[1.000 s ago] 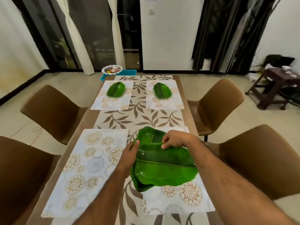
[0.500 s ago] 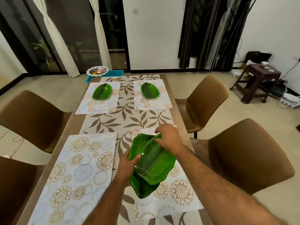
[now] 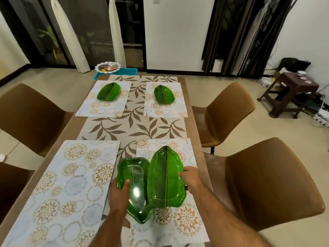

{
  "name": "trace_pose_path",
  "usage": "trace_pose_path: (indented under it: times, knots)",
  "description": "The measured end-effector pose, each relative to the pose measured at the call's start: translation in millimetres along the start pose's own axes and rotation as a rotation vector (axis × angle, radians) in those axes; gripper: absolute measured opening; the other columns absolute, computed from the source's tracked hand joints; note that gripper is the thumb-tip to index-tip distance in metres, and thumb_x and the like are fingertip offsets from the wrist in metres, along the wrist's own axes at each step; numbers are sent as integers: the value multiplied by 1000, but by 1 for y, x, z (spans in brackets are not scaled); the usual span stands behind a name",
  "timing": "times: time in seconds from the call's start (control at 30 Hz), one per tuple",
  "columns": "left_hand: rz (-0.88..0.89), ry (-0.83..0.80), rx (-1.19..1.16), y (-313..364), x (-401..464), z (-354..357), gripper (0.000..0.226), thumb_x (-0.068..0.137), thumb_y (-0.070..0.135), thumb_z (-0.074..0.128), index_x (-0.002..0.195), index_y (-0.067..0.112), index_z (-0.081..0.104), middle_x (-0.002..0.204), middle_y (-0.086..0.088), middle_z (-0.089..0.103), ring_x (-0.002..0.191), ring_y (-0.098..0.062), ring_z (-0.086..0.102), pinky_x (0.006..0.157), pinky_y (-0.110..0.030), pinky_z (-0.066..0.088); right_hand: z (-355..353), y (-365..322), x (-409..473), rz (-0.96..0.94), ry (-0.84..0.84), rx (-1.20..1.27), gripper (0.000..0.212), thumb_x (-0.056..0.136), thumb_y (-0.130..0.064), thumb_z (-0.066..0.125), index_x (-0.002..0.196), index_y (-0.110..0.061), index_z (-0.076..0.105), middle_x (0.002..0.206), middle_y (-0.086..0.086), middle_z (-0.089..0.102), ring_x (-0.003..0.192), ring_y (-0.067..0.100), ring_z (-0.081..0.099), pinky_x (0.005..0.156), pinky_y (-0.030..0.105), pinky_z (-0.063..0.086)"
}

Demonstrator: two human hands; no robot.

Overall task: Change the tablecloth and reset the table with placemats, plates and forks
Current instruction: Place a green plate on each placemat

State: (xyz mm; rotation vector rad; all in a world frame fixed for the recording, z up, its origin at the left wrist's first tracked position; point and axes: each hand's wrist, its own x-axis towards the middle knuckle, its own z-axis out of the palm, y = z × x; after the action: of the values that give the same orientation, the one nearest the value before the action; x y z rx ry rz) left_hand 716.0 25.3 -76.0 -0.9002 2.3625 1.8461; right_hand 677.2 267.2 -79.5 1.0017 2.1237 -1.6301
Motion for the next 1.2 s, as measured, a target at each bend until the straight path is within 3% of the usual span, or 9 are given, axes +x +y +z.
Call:
trace_pose_path:
  times: [0.1, 0.27, 0.5, 0.6, 0.73, 0.87, 1.0, 1.1, 1.2]
  knots:
    - [7, 73, 39, 5, 22, -19, 36, 96, 16, 58, 132, 14, 52, 115, -13, 64, 105, -36, 60, 93, -55, 49, -2, 23, 52, -35, 37, -168, 19, 79, 1, 67, 65, -11, 69, 83, 19, 73, 79, 37, 71, 72, 55, 59]
    - [39, 85, 56, 12, 35, -28, 40, 97, 12, 56, 136, 11, 50, 118, -14, 63, 103, -35, 60, 92, -51, 50, -1, 15, 60, -24, 2, -380, 16, 88, -11, 62, 99, -7, 72, 102, 12, 72, 96, 30, 69, 82, 35, 58]
    - [45, 48, 17, 10, 28, -32, 40, 98, 8, 55, 137, 8, 50, 114, -12, 61, 97, -26, 56, 85, -37, 46, 4, 9, 57, 12, -21, -471, 18, 90, -17, 56, 104, -19, 68, 97, 5, 63, 84, 15, 53, 68, 23, 42]
    - [33, 35, -9, 9, 28, -37, 39, 98, 8, 55, 137, 10, 50, 111, -8, 61, 97, -26, 58, 86, -37, 47, 5, 17, 65, 10, 17, -579, 3, 89, -22, 59, 92, -21, 59, 98, 3, 60, 84, 19, 55, 72, 26, 50]
    - [35, -40, 14, 12, 36, -48, 34, 97, 12, 57, 130, 20, 53, 110, -5, 64, 97, -28, 62, 86, -41, 51, 23, -2, 42, -187, 253, -750, 39, 87, -40, 63, 121, -21, 60, 122, 7, 61, 108, 27, 60, 78, 30, 49]
    - [82, -242, 191, 25, 48, -74, 31, 95, 16, 62, 124, 24, 56, 108, 0, 66, 93, -18, 64, 79, -31, 53, 80, -62, -9, -512, -181, -451, 65, 86, -39, 71, 144, -24, 45, 138, 4, 56, 120, 22, 56, 95, 34, 49]
    - [192, -529, 600, 44, 71, -108, 33, 90, 20, 67, 122, 28, 62, 107, 11, 63, 96, -8, 59, 76, -19, 43, 145, -105, -55, -698, -492, -743, 83, 77, -25, 80, 148, -34, 37, 149, -3, 45, 133, 22, 45, 109, 37, 40]
    - [226, -651, 750, 53, 92, -136, 28, 85, 22, 71, 112, 25, 67, 100, 9, 66, 96, -13, 60, 82, -26, 45, 189, -119, -75, -720, -609, -935, 56, 78, -24, 78, 131, -25, 59, 124, -1, 63, 110, 19, 59, 95, 35, 50]
    - [253, -638, 790, 52, 120, -173, 22, 78, 30, 78, 98, 28, 69, 92, 10, 66, 94, -15, 61, 75, -26, 45, 228, -114, -83, -752, -540, -938, 24, 84, -25, 71, 107, -18, 72, 96, 0, 68, 85, 13, 59, 72, 27, 45]
